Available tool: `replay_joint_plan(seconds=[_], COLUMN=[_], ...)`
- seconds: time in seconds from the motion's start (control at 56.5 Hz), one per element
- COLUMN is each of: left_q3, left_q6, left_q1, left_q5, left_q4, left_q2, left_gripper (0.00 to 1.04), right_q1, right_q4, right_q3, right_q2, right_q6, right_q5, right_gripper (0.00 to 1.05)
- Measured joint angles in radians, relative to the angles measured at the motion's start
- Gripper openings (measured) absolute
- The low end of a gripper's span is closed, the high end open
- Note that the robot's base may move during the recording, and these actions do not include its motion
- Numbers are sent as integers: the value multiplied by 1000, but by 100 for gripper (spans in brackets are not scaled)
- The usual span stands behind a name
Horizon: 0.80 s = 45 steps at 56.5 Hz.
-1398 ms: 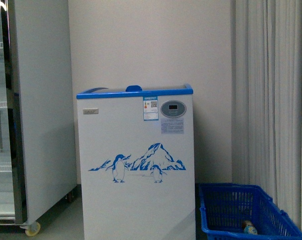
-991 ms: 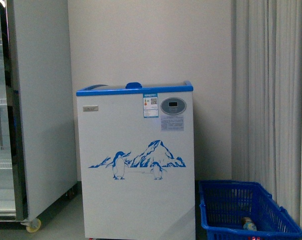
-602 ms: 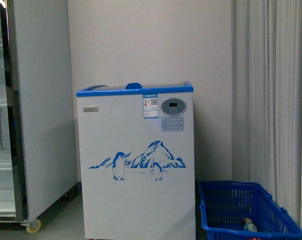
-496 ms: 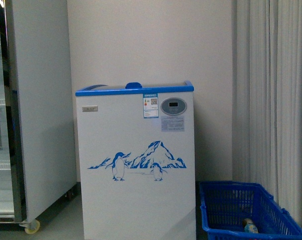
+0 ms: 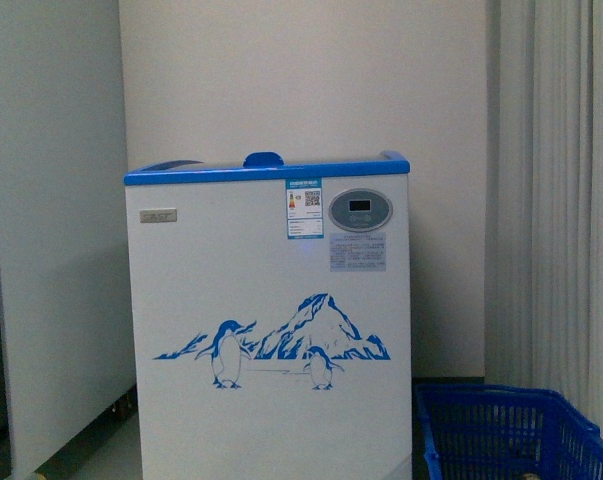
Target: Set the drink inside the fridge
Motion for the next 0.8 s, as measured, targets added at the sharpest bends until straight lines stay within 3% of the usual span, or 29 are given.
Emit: replay_joint_plan(seconds=[0.796], left_q3=[0], left_q6=[0], left_q1=[0], left_q5=[0], left_q4=[0], left_q2=[0], left_gripper=[97], right_q1=[0], right_q4=[0], right_q3=[0], right_q2=[0], right_q6=[0], right_q5=[0], right_gripper=[97])
